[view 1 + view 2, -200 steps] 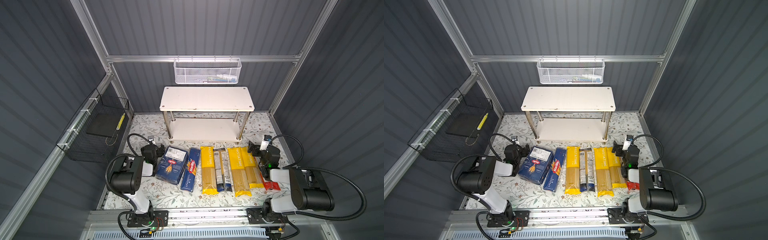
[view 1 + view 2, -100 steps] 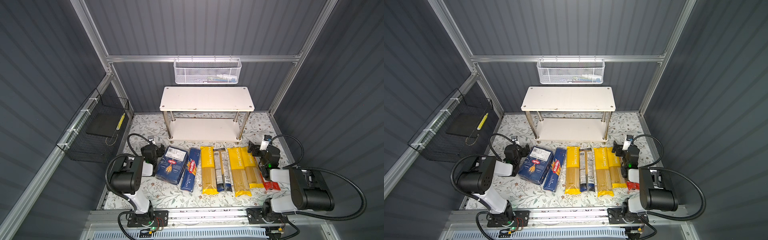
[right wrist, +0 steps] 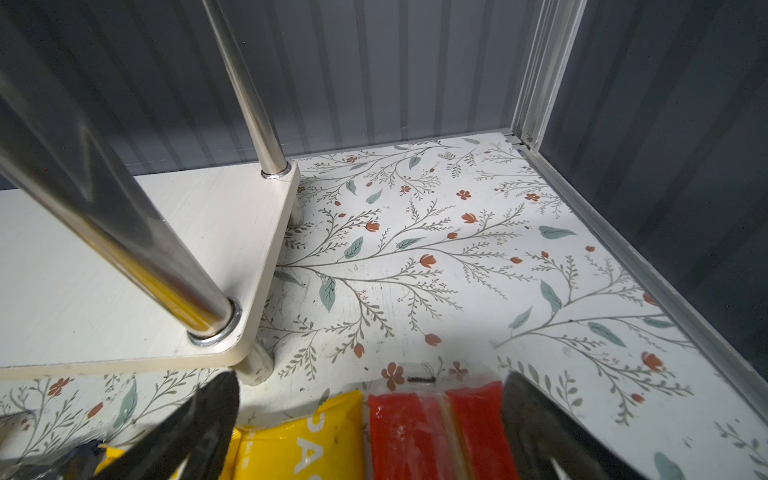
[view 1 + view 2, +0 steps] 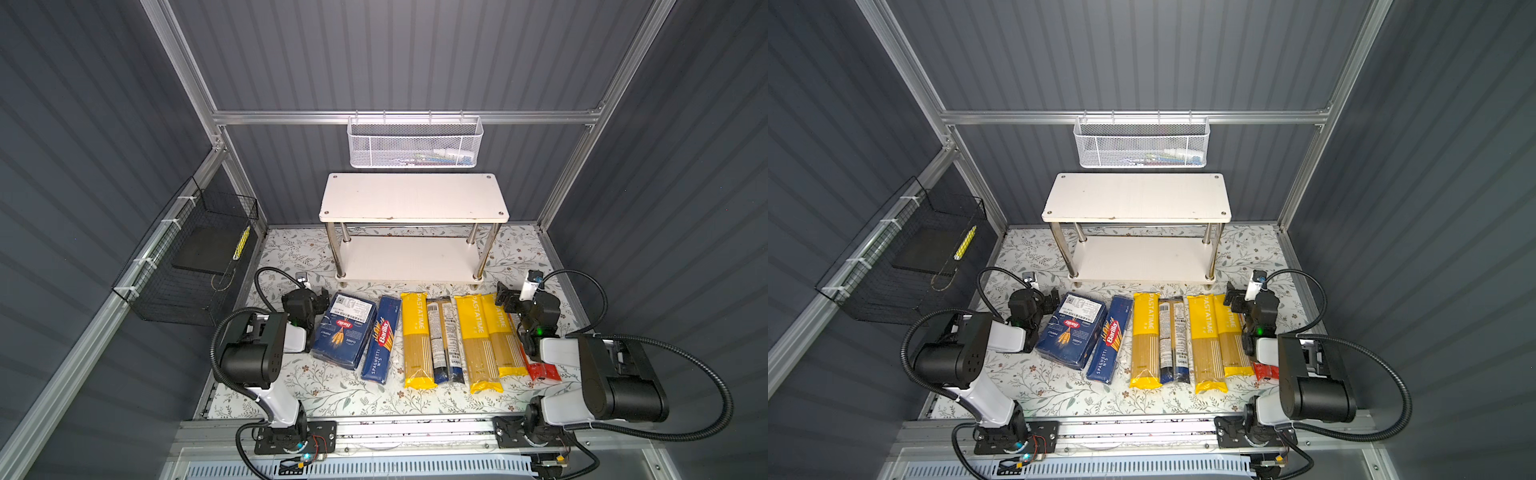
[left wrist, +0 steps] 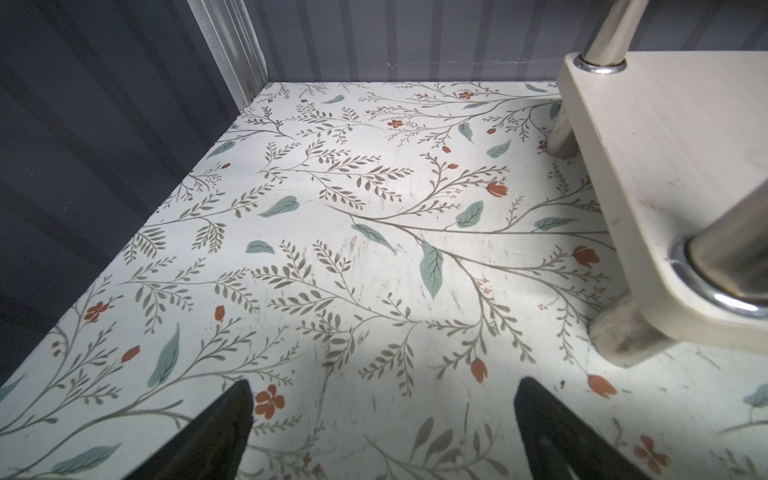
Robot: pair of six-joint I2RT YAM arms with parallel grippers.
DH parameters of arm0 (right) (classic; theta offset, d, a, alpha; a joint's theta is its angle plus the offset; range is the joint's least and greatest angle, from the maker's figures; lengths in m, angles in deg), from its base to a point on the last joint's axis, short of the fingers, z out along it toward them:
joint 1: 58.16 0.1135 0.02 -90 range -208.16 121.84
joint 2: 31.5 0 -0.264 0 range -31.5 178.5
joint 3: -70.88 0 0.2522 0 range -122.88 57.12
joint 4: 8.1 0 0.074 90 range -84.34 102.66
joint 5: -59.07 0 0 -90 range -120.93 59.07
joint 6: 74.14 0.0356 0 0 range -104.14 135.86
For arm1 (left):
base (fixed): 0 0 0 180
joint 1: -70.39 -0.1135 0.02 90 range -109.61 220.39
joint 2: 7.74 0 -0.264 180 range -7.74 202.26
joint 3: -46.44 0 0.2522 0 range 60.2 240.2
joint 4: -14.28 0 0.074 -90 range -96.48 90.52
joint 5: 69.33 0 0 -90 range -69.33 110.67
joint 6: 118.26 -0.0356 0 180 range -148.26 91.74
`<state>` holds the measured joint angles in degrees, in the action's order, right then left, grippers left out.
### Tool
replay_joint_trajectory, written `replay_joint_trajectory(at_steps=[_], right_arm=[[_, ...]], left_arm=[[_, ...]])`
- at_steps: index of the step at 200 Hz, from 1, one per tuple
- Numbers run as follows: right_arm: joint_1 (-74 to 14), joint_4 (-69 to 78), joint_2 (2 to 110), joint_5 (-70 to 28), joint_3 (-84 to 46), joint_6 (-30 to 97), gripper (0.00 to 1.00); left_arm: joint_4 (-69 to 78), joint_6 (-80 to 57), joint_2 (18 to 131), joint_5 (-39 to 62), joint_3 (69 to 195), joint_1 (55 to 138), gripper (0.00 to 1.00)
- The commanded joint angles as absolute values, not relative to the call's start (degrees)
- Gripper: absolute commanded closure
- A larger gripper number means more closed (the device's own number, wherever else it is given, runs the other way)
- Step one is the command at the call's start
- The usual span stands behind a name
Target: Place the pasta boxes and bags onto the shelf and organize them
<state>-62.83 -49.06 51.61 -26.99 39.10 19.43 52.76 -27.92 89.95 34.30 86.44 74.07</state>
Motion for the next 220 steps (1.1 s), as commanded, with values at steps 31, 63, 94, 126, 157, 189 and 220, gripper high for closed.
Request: replay_joint_trajectory(at_steps=[31, 63, 94, 126, 157, 189, 220], right_arm=[[-62.8, -49.1, 51.9, -26.8, 38.0, 18.8, 0.01], [-62.5, -43.2, 48.5, -32.8, 36.3, 20.8, 0.01], [-62.4, -22.5, 38.3, -31.1, 28.8, 21.9, 0.01], [-60.8, 0.7, 30.8, -27.1, 18.9, 30.1, 0.01], [-54.5, 20.3, 28.3, -30.7, 12.5, 32.2, 0.01], [-47.9, 26.8, 27.2, -29.9, 11.7, 32.3, 0.01], [-42.4, 31.9, 29.1, -30.1, 10.8, 34.2, 0.02]], left_arm=[[52.5, -28.7, 90.6, 32.7, 87.4, 74.6, 0.01], [51.1, -28.5, 90.1, 33.3, 87.8, 74.6, 0.01], [41.7, -28.1, 84.1, 35.2, 90.9, 74.6, 0.01], [17.5, -22.2, 76.4, 25.0, 101.7, 74.7, 0.01], [7.8, -18.9, 70.8, 13.2, 104.1, 76.5, 0.01], [10.7, -18.9, 59.8, 11.8, 95.3, 77.0, 0.01], [10.6, -20.7, 53.7, 10.4, 90.6, 77.1, 0.01]])
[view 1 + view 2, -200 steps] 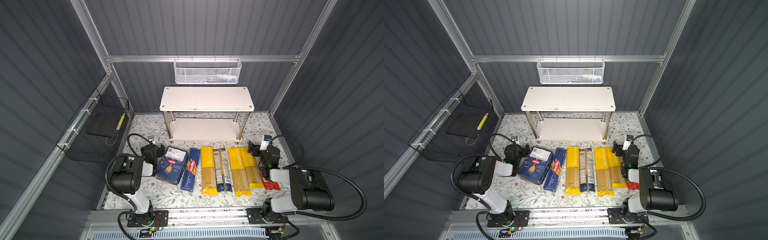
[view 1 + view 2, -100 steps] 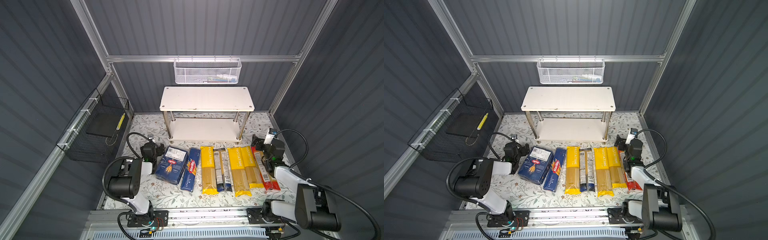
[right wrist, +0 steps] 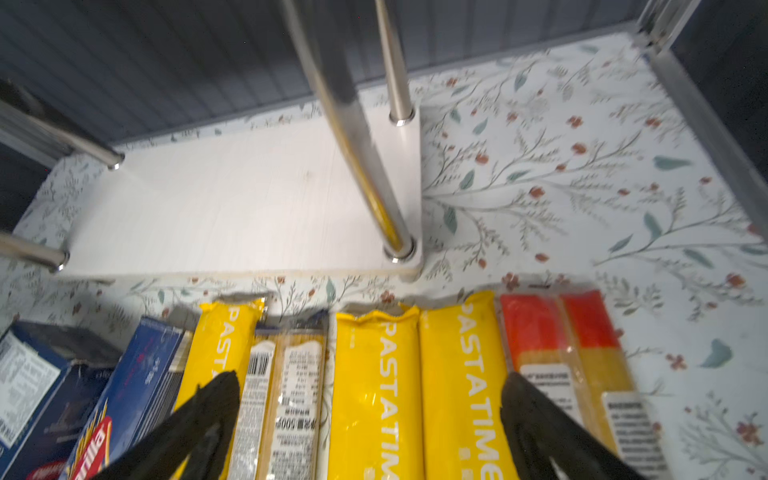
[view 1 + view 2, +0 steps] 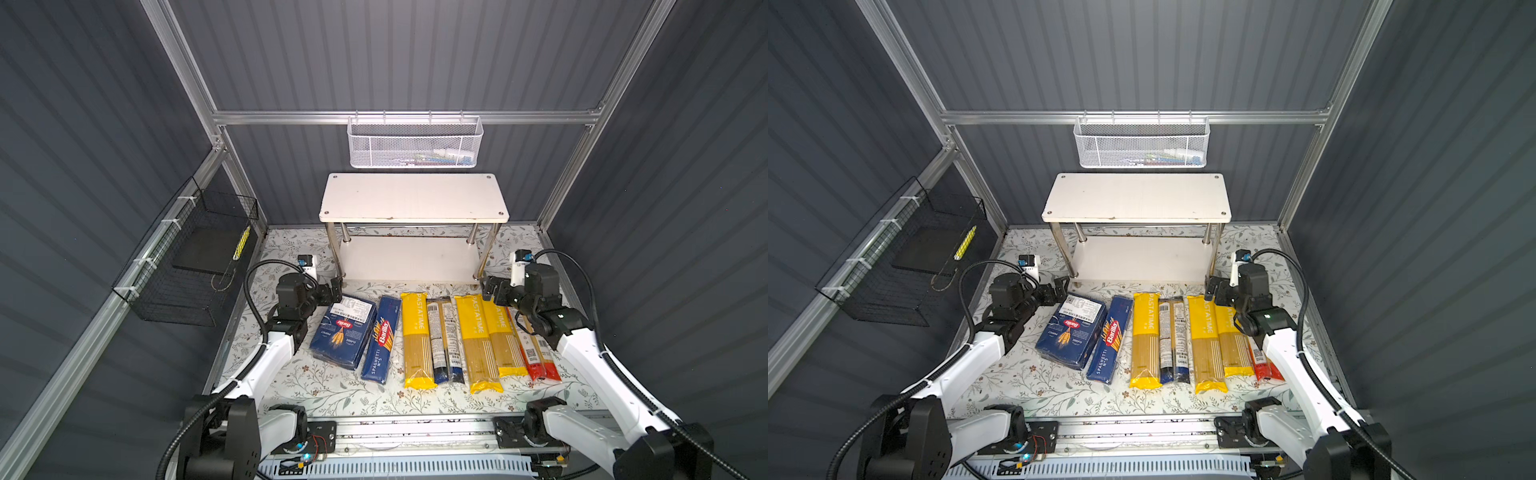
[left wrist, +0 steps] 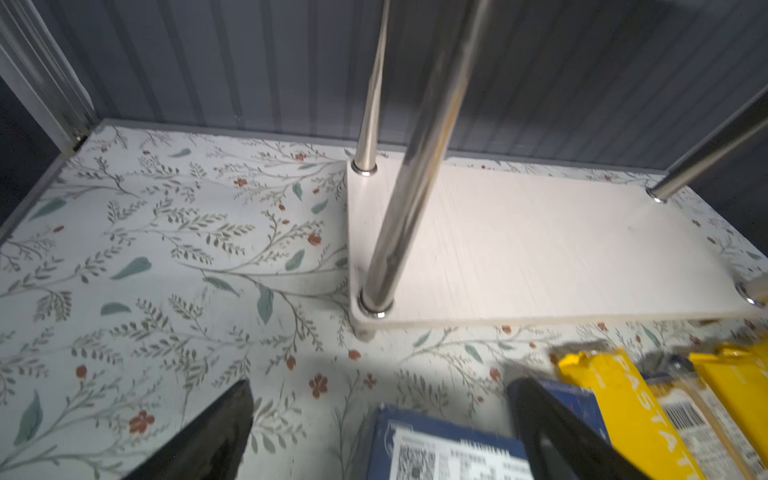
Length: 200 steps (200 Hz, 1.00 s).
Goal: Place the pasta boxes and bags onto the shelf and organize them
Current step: 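Move the right gripper over the yellow PASTATIME bags while the left arm shifts slightly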
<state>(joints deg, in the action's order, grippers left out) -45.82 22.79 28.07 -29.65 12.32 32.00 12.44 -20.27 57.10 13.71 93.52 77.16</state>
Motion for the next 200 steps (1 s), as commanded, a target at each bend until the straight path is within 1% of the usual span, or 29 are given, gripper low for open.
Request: replay_joint_trajectory(at_steps=[1, 28, 51, 76, 108, 149, 154, 176, 200], right_arm=[[-42.2, 31.9, 29.2, -30.2, 10.8, 34.2, 0.02], [-37.3, 33.2, 30.5, -31.6, 11.8, 36.2, 0.02], [-36.3, 33.0, 31.8, -30.7, 14.1, 38.4, 0.03], [-35.8, 33.6, 31.7, -31.3, 16.5, 40.4, 0.04], [-35.0, 36.2, 31.2, -34.4, 18.0, 42.8, 0.06], [-34.9, 37.5, 32.3, -32.4, 18.1, 45.6, 0.07], [-34.9, 37.6, 34.1, -32.6, 18.1, 45.5, 0.07], [-34.9, 38.2, 36.0, -34.1, 18.0, 45.0, 0.07], [-34.8, 38.0, 38.4, -33.0, 17.3, 44.5, 0.07]], left_arm=[[10.7, -20.8, 53.7, 10.3, 90.4, 77.1, 0.01], [17.0, -20.4, 53.9, 6.7, 86.0, 77.1, 0.01], [20.5, -21.3, 57.1, 5.7, 84.5, 77.2, 0.01], [21.1, -22.6, 57.2, 6.0, 84.5, 77.6, 0.01], [21.2, -23.1, 57.1, 4.9, 84.4, 77.7, 0.01], [21.0, -22.5, 57.1, 6.5, 84.5, 77.7, 0.01], [21.0, -22.5, 57.1, 6.7, 84.4, 77.7, 0.01], [20.8, -22.2, 57.4, 7.1, 84.7, 77.7, 0.01], [20.5, -22.2, 57.9, 7.4, 85.1, 77.7, 0.01]])
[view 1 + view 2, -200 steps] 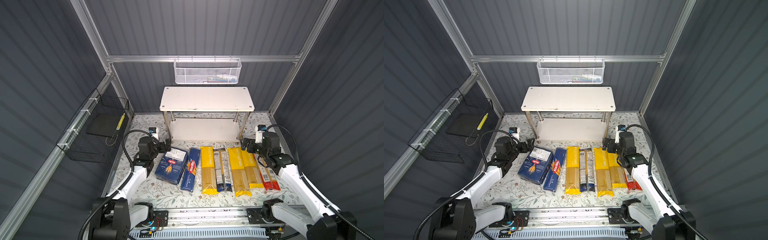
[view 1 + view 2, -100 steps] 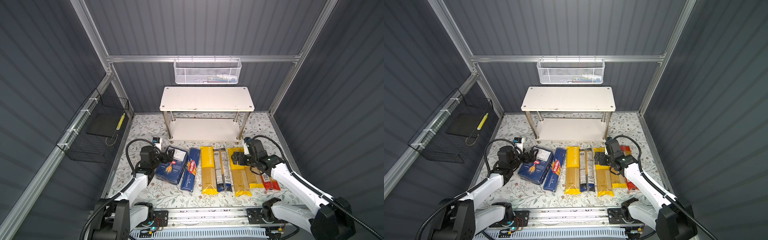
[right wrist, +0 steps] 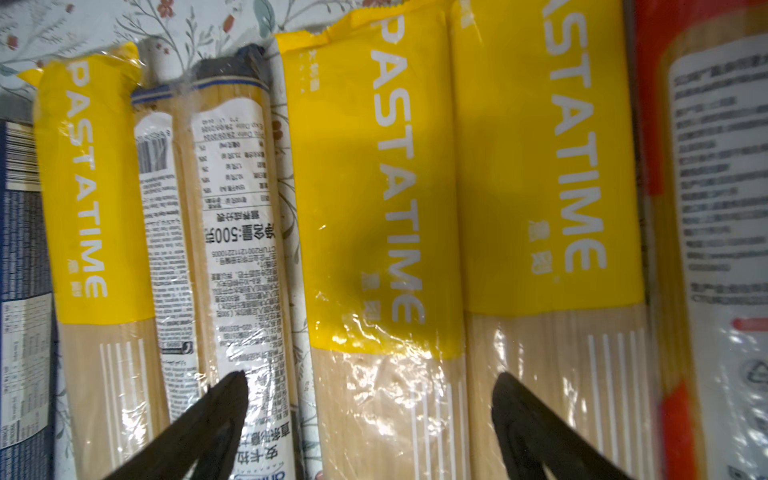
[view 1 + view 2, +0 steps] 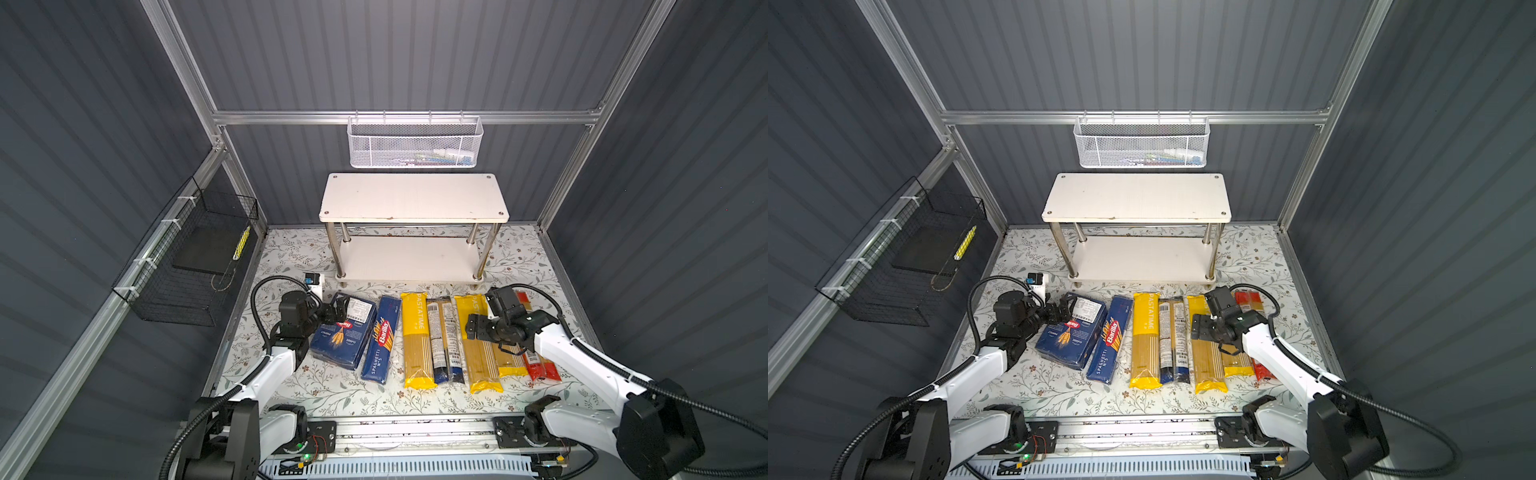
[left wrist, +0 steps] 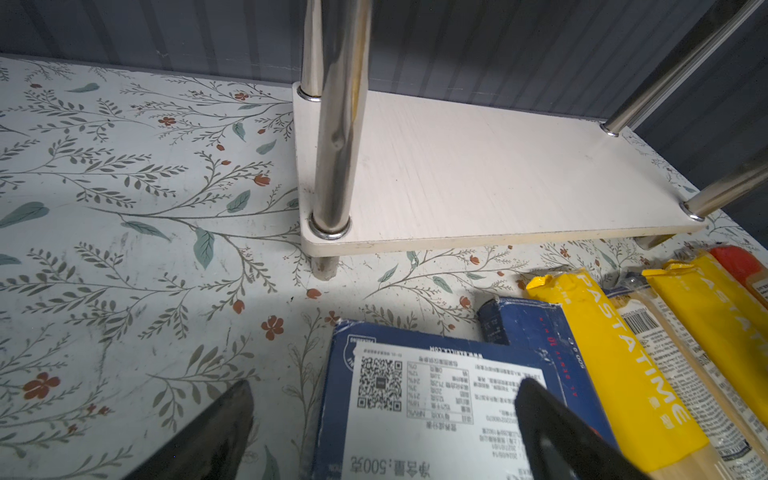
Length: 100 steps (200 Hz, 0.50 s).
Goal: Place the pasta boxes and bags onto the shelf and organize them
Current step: 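Move the right gripper over the yellow PASTATIME bags while the left arm shifts slightly, then lower the right gripper onto a yellow PASTATIME bag and close on it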
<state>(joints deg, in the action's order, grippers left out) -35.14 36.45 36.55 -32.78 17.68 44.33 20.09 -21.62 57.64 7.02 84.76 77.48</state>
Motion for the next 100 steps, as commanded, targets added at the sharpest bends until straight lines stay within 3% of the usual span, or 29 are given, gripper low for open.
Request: replay_joint_trajectory(at_steps=[1, 100], right_arm=[[-34.7, 38.0, 38.5, -33.0, 17.3, 44.5, 0.07], [-33.2, 35.8, 41.8, -33.8, 17.3, 44.8, 0.07]], left_arm=[[20.5, -22.2, 57.9, 7.4, 85.1, 77.7, 0.01], [20.2, -22.2, 58.6, 7.2, 85.6, 77.7, 0.01]])
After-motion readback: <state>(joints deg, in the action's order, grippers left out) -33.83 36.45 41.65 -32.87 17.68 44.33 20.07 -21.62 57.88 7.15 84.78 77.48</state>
